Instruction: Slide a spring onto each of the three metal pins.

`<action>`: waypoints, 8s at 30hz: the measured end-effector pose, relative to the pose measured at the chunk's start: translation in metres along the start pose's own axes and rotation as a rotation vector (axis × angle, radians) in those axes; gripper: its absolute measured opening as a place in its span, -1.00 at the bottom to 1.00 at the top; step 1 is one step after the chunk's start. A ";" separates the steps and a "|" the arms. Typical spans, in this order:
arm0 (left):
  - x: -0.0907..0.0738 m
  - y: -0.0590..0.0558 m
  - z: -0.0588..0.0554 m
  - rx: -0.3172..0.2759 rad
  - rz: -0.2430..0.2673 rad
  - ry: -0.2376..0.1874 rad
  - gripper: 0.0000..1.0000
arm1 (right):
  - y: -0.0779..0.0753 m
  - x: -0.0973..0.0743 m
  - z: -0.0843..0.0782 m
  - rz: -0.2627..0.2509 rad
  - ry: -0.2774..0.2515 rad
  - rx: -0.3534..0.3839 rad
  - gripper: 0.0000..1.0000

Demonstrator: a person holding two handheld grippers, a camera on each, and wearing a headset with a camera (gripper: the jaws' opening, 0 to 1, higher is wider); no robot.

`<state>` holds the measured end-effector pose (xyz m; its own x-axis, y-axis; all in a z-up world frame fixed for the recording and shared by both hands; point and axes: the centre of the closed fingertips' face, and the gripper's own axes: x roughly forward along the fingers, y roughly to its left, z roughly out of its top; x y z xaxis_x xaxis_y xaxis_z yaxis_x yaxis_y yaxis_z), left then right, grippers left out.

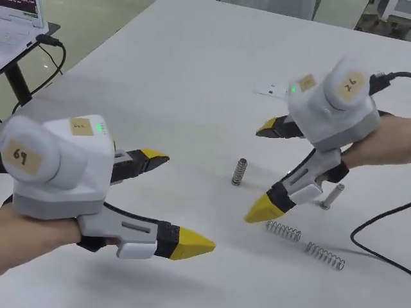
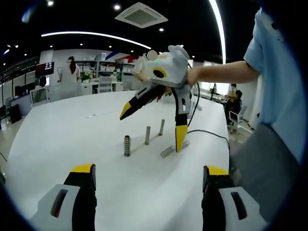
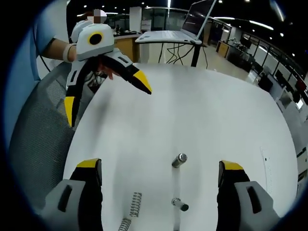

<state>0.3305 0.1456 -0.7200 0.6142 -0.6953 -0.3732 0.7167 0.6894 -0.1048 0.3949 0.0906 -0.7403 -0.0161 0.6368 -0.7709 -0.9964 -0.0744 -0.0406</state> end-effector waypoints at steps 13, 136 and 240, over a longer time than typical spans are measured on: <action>0.008 -0.006 0.009 0.038 -0.032 0.011 0.77 | 0.010 -0.041 -0.041 -0.122 -0.062 0.126 0.99; 0.137 -0.044 -0.031 0.209 -0.377 0.096 -0.79 | 0.100 -0.163 -0.138 -0.524 -0.232 0.617 0.81; 0.075 -0.086 0.025 0.234 -0.431 -0.051 -0.95 | 0.086 -0.111 -0.063 -0.277 -0.296 0.458 0.19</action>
<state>0.3236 0.0292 -0.7162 0.2568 -0.9203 -0.2951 0.9605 0.2770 -0.0279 0.3165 -0.0354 -0.6983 0.2918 0.7764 -0.5586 -0.9004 0.4199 0.1134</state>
